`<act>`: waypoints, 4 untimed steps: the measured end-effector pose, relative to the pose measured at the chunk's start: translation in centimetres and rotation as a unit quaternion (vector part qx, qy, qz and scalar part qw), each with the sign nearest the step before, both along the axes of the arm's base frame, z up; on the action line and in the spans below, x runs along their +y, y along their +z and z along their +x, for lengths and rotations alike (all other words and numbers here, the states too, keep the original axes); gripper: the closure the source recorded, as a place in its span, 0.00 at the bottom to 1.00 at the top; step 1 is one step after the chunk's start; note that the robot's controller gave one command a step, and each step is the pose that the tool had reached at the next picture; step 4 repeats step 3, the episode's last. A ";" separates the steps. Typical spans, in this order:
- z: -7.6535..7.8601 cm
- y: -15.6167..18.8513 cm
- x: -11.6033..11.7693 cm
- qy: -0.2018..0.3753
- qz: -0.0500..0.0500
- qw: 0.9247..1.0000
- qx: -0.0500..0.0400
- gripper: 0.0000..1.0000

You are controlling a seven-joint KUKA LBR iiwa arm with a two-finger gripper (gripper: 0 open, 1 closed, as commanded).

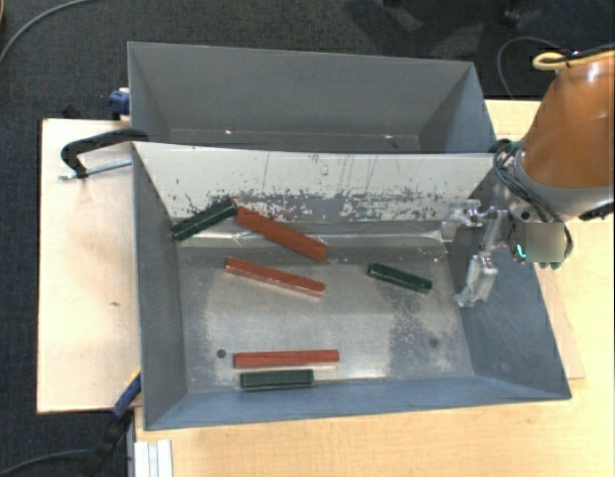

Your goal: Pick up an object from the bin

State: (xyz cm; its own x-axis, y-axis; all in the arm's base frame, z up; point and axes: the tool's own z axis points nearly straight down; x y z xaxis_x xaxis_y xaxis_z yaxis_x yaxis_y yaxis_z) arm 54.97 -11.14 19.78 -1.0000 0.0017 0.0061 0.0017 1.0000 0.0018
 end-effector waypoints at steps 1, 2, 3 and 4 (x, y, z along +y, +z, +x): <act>2.7 -13.0 1.0 -0.124 0.000 0.992 -0.001 0.00; 2.9 -12.7 1.0 -0.123 -0.001 0.992 -0.003 1.00; 1.8 3.1 -1.3 0.021 -0.002 1.000 -0.010 1.00; 1.8 3.1 -1.3 0.021 -0.002 1.000 -0.010 1.00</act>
Offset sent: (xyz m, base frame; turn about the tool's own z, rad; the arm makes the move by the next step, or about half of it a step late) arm 0.0279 0.0089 -0.1278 0.2484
